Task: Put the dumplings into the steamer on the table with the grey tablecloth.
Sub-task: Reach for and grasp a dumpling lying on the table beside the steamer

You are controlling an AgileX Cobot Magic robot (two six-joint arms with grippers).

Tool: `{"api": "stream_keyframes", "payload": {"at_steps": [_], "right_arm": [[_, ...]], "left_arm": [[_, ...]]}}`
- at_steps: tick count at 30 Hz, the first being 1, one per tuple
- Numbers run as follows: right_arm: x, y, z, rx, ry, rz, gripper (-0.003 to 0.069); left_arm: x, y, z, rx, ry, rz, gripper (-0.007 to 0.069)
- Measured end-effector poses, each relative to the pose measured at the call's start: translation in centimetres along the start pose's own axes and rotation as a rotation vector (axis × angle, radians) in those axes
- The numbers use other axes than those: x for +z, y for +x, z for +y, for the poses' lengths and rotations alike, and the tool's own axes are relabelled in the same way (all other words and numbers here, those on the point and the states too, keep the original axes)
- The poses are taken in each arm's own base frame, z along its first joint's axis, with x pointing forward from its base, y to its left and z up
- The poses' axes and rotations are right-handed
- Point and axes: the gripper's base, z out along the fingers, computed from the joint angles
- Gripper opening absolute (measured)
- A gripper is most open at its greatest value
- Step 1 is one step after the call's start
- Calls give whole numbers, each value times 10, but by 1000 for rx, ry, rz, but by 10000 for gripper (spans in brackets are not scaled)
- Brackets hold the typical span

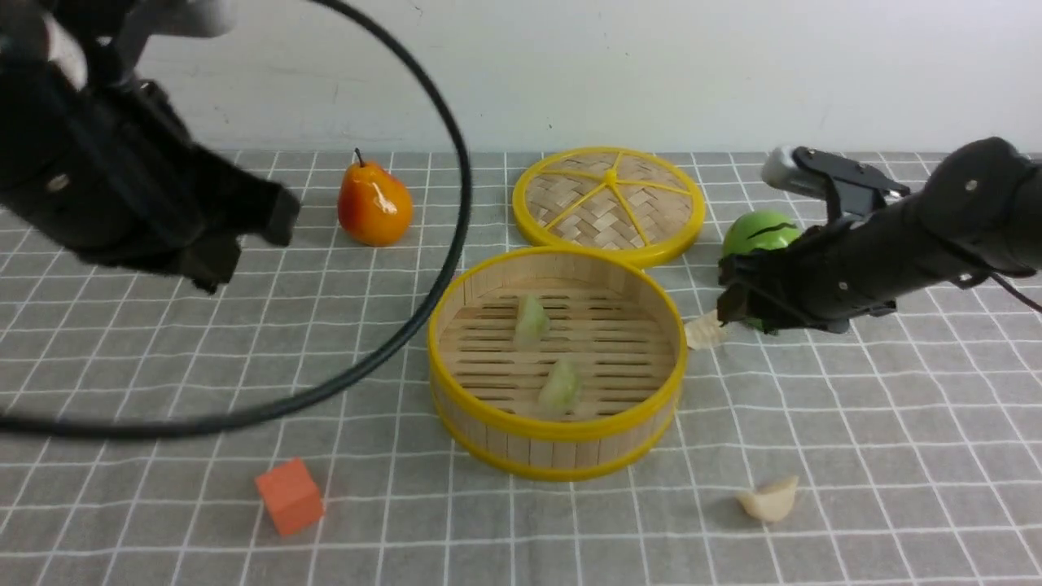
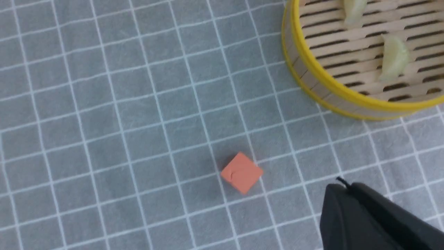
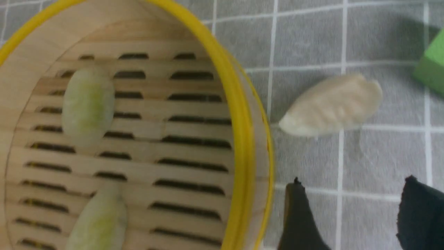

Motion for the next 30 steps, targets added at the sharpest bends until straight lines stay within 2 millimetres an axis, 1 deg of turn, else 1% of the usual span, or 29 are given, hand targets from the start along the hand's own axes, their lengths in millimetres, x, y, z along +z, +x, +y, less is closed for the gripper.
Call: {"api": "stream_keyframes", "payload": {"at_steps": [1, 3, 4, 6, 7, 8, 9, 10, 11, 14, 15, 16, 17, 19, 22, 25, 30], "right_arm": [[12, -4, -2, 18, 7, 6, 401], [25, -11, -5, 32, 18, 4, 412], [29, -12, -6, 37, 20, 4, 419], [41, -17, -8, 43, 31, 4, 438], [42, -17, -8, 46, 32, 5, 438], [47, -18, -10, 53, 35, 6, 449], [51, -18, -11, 58, 38, 11, 454], [55, -16, -13, 63, 41, 19, 456], [59, -15, -15, 68, 45, 28, 458], [71, -9, -18, 71, 53, 45, 444], [71, -10, -17, 71, 53, 41, 440], [75, -10, -16, 68, 52, 24, 417], [77, -10, -15, 66, 52, 15, 409], [81, -10, -13, 65, 51, -6, 369], [86, -10, -13, 66, 54, -32, 290], [86, -11, -13, 54, 55, -42, 209], [82, -12, -11, -22, 54, -39, 208]], "left_arm": [[-3, 17, 5, 3, -22, 1, -14], [-4, 39, 13, -3, -59, 12, -14], [-4, 46, 15, -2, -73, 18, -14], [-1, 72, 24, -25, -128, 35, -14], [-1, 74, 25, -27, -132, 36, -14], [0, 89, 30, -39, -163, 41, -14], [0, 100, 34, -48, -182, 40, -14], [0, 105, 35, -53, -191, 38, -14], [-1, 118, 39, -61, -205, 25, -14], [-1, 140, 46, -87, -226, -35, -14], [0, 142, 47, -93, -228, -46, -14], [1, 148, 49, -90, -239, -80, -14], [2, 150, 50, -91, -244, -95, -14], [6, 155, 53, -77, -263, -129, -14], [11, 159, 56, -66, -289, -151, -14], [12, 158, 56, -77, -291, -171, -14], [12, 156, 56, -88, -289, -203, -14]]}}
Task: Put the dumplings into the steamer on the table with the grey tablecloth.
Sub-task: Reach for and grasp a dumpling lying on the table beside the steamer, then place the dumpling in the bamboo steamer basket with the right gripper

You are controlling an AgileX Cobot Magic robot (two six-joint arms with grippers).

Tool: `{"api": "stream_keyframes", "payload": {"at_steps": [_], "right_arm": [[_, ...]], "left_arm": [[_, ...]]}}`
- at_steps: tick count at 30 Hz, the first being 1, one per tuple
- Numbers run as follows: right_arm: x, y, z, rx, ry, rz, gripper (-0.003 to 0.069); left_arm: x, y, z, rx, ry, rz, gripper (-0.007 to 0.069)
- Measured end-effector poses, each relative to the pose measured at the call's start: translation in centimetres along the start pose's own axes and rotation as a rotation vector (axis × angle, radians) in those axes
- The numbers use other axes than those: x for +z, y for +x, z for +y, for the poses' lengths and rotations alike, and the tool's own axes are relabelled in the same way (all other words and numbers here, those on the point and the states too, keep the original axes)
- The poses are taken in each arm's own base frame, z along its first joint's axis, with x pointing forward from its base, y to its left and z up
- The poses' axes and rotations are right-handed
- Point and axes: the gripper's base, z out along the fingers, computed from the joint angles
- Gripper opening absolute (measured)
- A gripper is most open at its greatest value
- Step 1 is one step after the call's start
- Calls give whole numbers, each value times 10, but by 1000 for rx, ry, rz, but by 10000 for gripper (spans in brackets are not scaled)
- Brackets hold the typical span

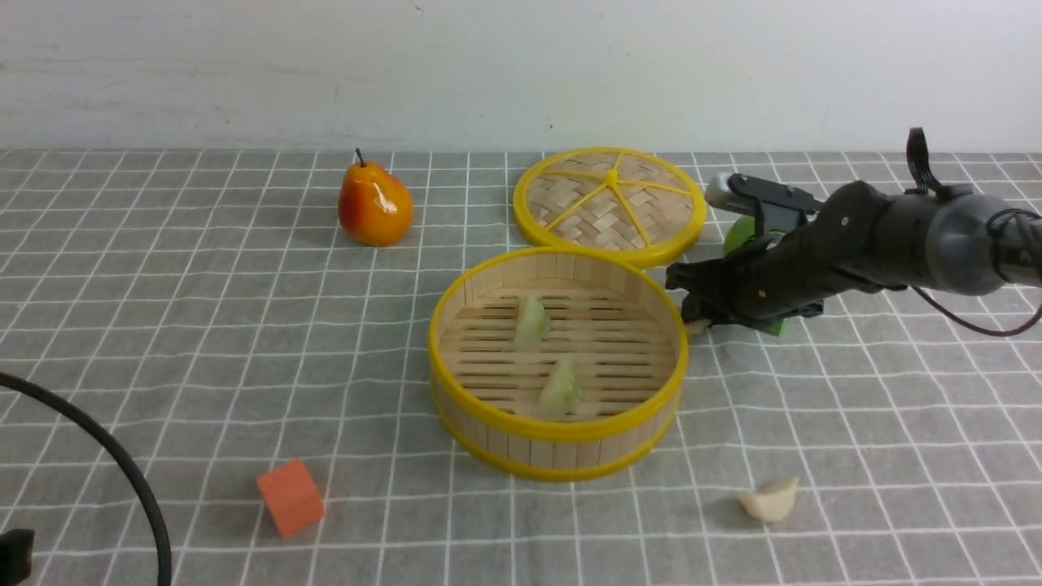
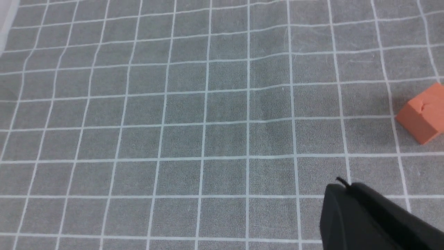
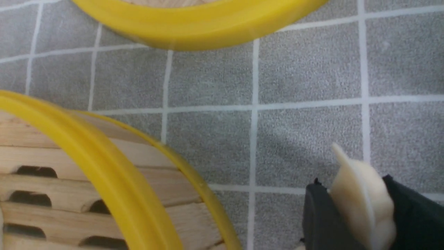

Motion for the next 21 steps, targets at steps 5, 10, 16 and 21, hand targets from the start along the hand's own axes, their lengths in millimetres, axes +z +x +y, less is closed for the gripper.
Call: {"api": "stream_keyframes", "payload": {"at_steps": [5, 10, 16, 21], "right_arm": [[-34, -14, 11, -114, -25, -19, 207], [-91, -29, 50, -262, -112, -85, 204], [-75, 1, 91, -364, -205, 22, 204], [-34, 19, 80, -347, -174, 89, 229]], "left_arm": [[0, -2, -1, 0, 12, -19, -14], [3, -4, -5, -15, 53, -73, -14], [13, 4, -15, -17, 129, -135, -14], [15, 5, -16, -15, 144, -148, -14]]}}
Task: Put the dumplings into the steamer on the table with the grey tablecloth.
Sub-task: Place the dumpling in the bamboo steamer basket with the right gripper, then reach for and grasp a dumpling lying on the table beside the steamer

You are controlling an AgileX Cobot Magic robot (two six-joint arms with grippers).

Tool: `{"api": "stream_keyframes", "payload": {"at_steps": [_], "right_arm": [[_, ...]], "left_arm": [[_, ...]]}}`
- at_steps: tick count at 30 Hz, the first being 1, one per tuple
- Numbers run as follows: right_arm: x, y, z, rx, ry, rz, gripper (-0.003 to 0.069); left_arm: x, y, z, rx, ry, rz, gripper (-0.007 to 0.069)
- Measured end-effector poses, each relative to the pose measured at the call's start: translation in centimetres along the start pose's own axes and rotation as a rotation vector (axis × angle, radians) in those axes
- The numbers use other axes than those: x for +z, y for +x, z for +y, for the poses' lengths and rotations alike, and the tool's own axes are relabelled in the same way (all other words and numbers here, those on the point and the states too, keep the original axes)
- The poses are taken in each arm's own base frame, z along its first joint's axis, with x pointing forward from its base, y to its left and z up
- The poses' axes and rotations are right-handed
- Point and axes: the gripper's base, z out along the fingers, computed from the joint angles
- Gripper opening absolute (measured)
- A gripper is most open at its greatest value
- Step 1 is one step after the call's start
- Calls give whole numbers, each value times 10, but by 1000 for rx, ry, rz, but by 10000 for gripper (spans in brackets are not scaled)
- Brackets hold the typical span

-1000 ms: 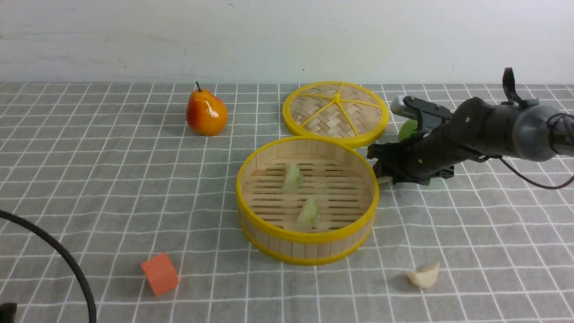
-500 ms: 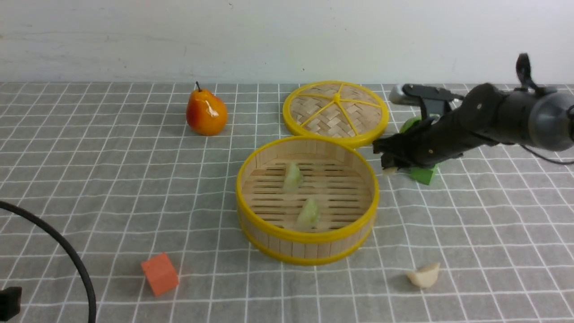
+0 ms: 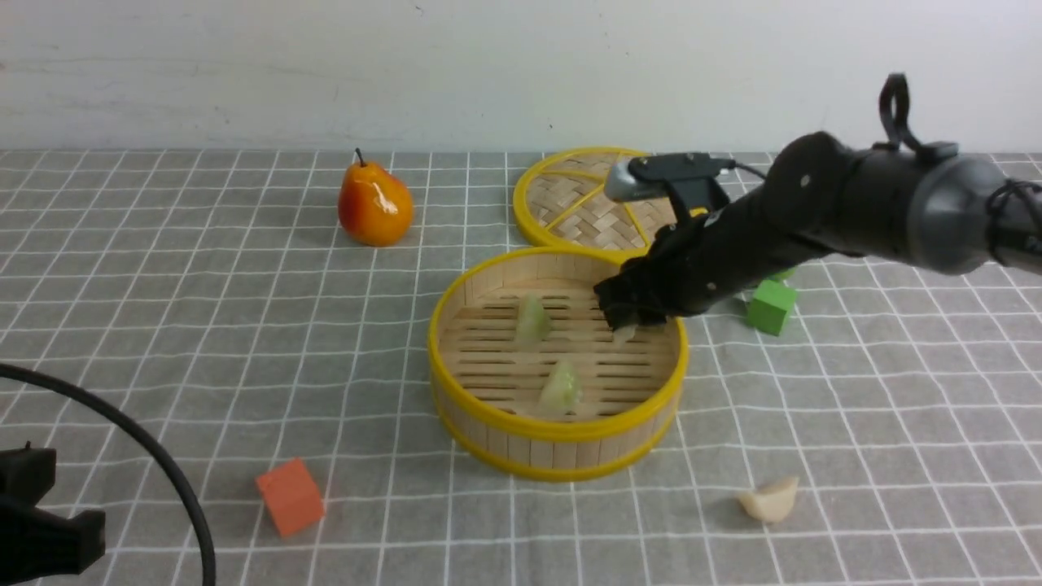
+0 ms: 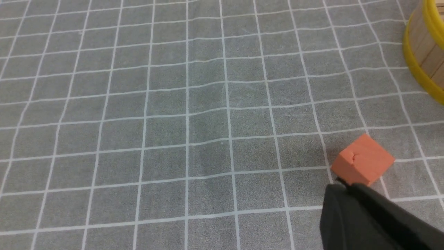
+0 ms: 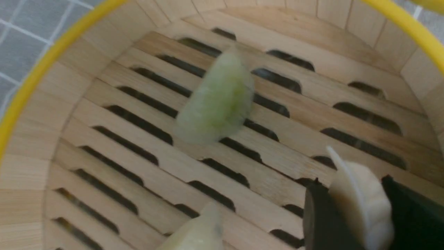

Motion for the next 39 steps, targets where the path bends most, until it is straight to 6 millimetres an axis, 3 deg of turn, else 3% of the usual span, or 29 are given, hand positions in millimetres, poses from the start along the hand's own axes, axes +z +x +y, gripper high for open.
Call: {"api": "stream_keyframes", "payload": {"at_steps": [7, 11, 14, 17, 19, 22, 26, 29, 39], "right_arm": [[2, -1, 1, 3, -6, 3, 463], [-10, -13, 10, -27, -63, 55, 536], [-36, -27, 22, -100, -106, 109, 552], [-83, -37, 33, -274, -92, 194, 556], [-109, -34, 31, -349, -49, 268, 556], [-125, -21, 18, -363, 5, 351, 556], [-108, 28, -9, -292, -1, 525, 556], [-89, 64, -18, -285, -20, 606, 556], [-52, 94, -27, -228, -13, 474, 556]], "left_arm": [[0, -2, -1, 0, 14, -17, -14], [0, -2, -2, 0, 17, -21, -14], [0, -2, -2, -3, 19, -19, -13], [0, -1, -2, -18, 25, -12, -13], [0, -1, -3, -28, 29, -7, -12], [0, 0, -3, -36, 33, -3, -11], [0, 0, -3, -42, 36, -1, -8], [0, 0, -4, -60, 46, 4, -8], [0, 0, -6, -83, 65, 4, -2]]}}
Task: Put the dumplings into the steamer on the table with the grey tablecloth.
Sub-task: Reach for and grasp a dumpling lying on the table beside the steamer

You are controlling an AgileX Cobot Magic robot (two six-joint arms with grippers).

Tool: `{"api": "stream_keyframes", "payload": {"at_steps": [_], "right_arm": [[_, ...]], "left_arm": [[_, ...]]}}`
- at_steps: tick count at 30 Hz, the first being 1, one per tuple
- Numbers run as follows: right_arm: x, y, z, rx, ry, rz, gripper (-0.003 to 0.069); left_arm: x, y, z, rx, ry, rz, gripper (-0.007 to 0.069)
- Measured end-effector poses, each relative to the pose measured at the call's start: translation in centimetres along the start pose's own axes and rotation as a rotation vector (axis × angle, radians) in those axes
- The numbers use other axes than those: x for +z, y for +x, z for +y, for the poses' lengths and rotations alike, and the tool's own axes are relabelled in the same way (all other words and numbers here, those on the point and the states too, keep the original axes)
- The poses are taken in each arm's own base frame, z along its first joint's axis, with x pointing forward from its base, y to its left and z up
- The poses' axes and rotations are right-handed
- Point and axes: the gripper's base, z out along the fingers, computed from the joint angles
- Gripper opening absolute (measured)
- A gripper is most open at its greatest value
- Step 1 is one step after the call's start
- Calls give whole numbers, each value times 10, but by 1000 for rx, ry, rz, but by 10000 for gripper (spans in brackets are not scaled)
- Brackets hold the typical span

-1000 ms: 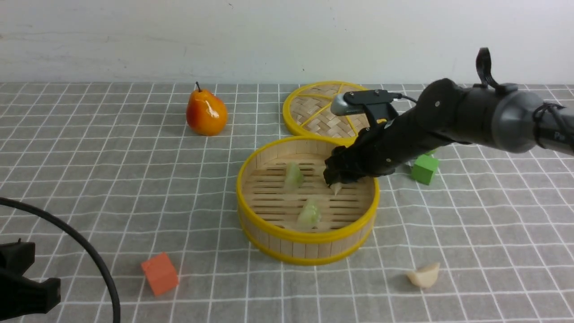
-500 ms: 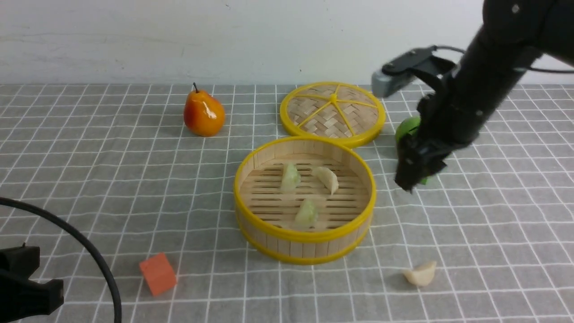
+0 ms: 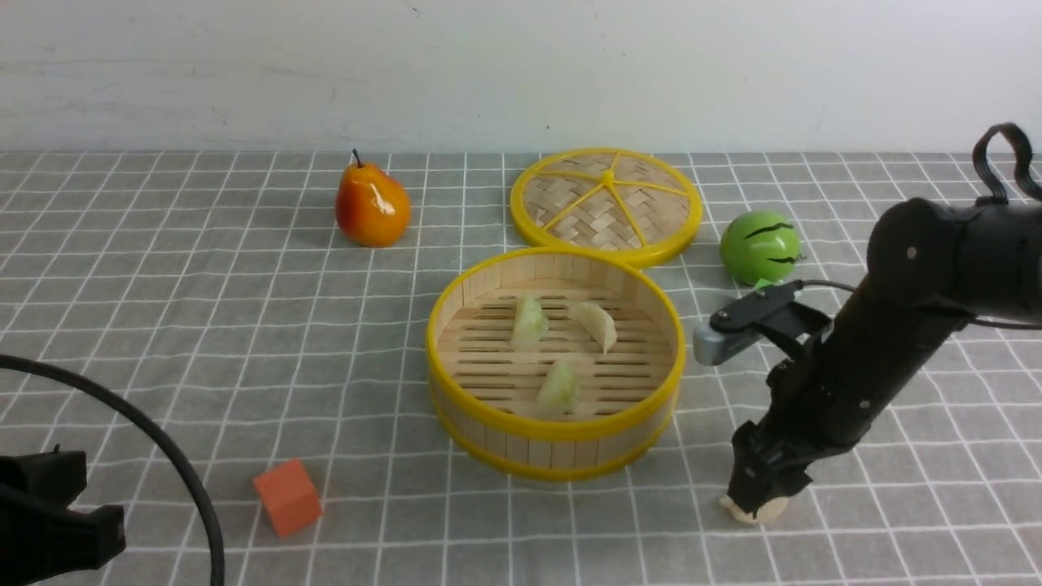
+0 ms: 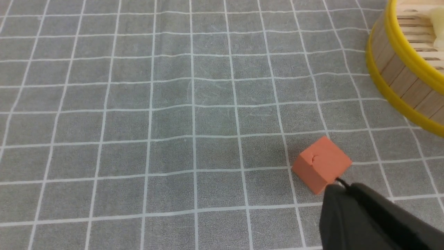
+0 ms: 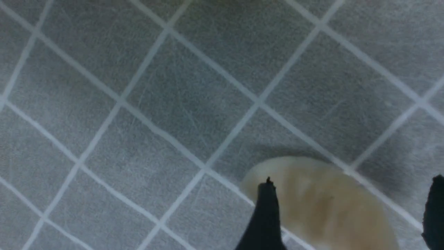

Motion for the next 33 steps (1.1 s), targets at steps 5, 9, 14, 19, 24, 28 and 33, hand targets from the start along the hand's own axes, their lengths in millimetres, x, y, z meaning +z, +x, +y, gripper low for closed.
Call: {"api": "stream_keyframes", "payload": {"at_steps": [5, 9, 14, 19, 24, 28, 33], "right_arm": [[8, 0, 0, 16, -22, -4, 521], [7, 1, 1, 31, -33, 4, 339], [-5, -2, 6, 32, -70, 48, 117], [-27, -11, 10, 3, -100, 64, -20], [-45, -16, 12, 51, -80, 57, -11], [-45, -10, 11, 161, -60, 122, 55], [-40, -5, 9, 286, -29, 141, 217]], "left_arm": [[0, 0, 0, 0, 2, -2, 1], [0, 0, 0, -1, 2, -2, 4], [0, 0, 0, -1, 2, -2, 6], [0, 0, 0, -1, 2, -2, 7], [0, 0, 0, -1, 2, -2, 12], [0, 0, 0, -1, 2, -2, 16], [0, -1, -1, -1, 9, -10, 20]]}}
